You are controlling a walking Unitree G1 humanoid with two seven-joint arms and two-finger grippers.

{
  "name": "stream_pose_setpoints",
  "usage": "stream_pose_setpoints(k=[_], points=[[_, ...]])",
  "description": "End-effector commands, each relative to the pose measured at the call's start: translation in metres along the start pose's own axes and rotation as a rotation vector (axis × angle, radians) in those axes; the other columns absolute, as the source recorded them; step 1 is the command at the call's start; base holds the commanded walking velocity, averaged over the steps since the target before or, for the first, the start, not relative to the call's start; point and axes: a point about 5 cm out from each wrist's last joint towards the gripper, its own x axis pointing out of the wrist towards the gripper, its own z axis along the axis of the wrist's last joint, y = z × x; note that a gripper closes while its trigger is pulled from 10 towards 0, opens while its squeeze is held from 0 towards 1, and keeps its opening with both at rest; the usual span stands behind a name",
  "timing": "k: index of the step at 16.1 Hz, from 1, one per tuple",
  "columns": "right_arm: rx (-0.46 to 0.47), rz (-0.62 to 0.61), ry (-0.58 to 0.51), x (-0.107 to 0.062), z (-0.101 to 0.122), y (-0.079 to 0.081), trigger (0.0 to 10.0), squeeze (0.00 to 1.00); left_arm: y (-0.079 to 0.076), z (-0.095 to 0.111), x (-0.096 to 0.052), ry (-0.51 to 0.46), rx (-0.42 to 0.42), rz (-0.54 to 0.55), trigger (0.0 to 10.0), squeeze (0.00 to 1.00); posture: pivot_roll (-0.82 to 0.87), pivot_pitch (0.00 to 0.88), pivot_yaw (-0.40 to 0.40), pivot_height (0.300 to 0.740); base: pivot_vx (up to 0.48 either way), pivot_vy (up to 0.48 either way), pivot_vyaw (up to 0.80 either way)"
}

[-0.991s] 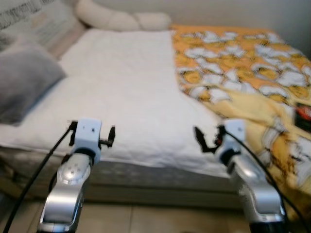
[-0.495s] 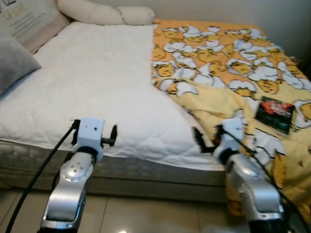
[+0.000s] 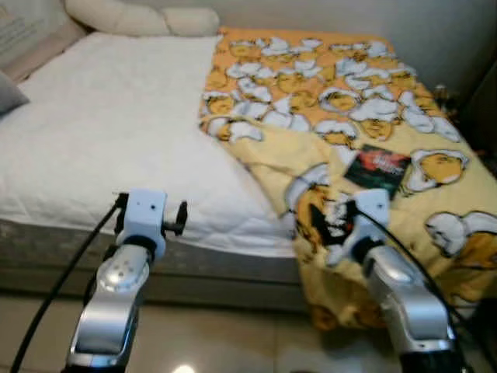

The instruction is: Clean up the room

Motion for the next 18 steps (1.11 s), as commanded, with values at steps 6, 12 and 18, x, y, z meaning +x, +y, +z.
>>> stream_pose_setpoints(k=[6, 12, 18], points=[[-0.008, -0.009, -0.016, 0.001, 0.006, -0.004, 10.0, 0.0, -0.002, 0.013, 0.003, -0.062, -0.044, 0.014, 10.0, 0.85, -0.12, 0.0, 0.029, 0.74, 0.0, -0.16, 0.0], [-0.007, 0.015, -0.032, 0.006, 0.01, 0.002, 10.0, 0.0, -0.007, 0.013, 0.004, -0.084, -0.056, -0.051, 10.0, 0.87, -0.12, 0.0, 0.027, 0.74, 0.298, 0.0, 0.0], [-0.001, -0.008, -0.033, 0.009, 0.012, -0.001, 10.0, 0.0, -0.005, 0.014, 0.006, -0.092, -0.045, -0.062, 10.0, 0.87, -0.12, 0.0, 0.032, 0.74, 0.404, 0.0, 0.0]])
